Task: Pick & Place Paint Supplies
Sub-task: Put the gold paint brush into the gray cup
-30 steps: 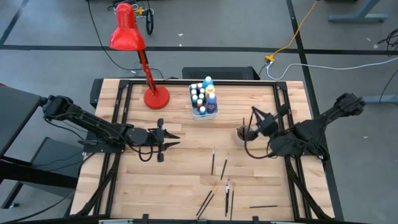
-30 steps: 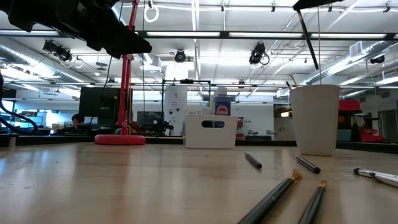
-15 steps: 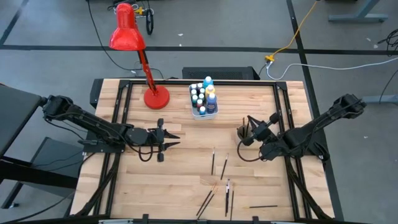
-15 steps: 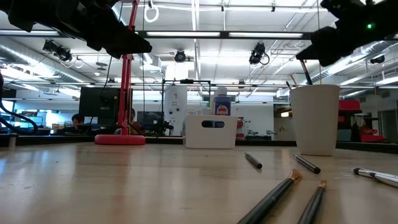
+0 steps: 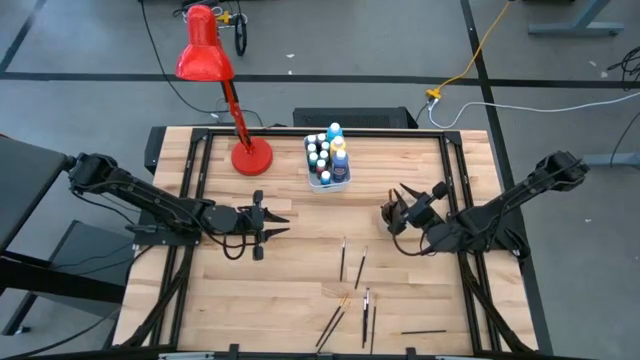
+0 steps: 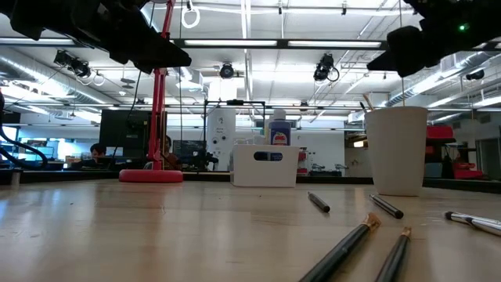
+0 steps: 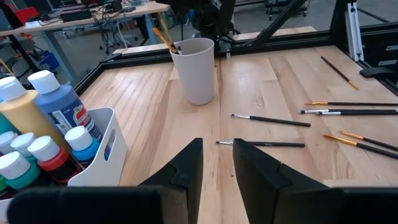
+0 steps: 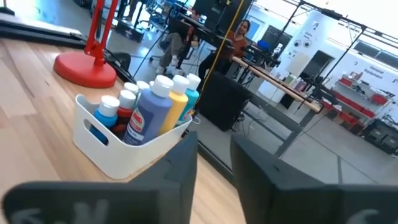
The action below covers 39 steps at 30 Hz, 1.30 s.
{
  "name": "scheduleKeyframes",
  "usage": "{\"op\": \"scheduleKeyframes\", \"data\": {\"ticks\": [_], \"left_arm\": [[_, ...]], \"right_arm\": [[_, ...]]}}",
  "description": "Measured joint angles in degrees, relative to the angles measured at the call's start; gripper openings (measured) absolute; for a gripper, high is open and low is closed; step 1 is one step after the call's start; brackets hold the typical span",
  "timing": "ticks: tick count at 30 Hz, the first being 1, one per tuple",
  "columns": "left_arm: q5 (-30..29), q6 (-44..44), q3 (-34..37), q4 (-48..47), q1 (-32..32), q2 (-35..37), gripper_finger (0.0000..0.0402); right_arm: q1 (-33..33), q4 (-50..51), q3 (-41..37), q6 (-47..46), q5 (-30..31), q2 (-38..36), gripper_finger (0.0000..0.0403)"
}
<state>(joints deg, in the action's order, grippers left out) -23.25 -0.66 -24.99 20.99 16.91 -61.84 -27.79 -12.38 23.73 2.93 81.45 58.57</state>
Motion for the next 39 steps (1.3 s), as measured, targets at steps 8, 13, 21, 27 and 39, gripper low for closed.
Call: {"op": "scheduleKeyframes", "data": {"ticks": [8, 13, 21, 27, 39], "left_arm": [[0.0, 0.4, 0.0, 0.0, 0.0, 0.0, 0.0096], [0.0, 0.4, 0.0, 0.0, 0.0, 0.0, 0.0096], [0.0, 0.4, 0.0, 0.0, 0.0, 0.0, 0.0096], [0.0, 0.4, 0.0, 0.0, 0.0, 0.0, 0.0096], [0.0, 0.4, 0.0, 0.0, 0.0, 0.0, 0.0096]], "right_arm": [[0.0, -11.3, 0.0, 9.1, -5.0, 0.0, 0.0139], [0.0, -16.3, 0.0, 10.0, -11.9, 0.0, 0.0142], [0.0, -18.2, 0.0, 9.9, -18.6, 0.0, 0.0164], [0.0, -19.4, 0.0, 8.7, -23.3, 0.0, 0.0198], [0.0, -19.4, 0.0, 0.3, -36.6, 0.0, 0.0208]]}}
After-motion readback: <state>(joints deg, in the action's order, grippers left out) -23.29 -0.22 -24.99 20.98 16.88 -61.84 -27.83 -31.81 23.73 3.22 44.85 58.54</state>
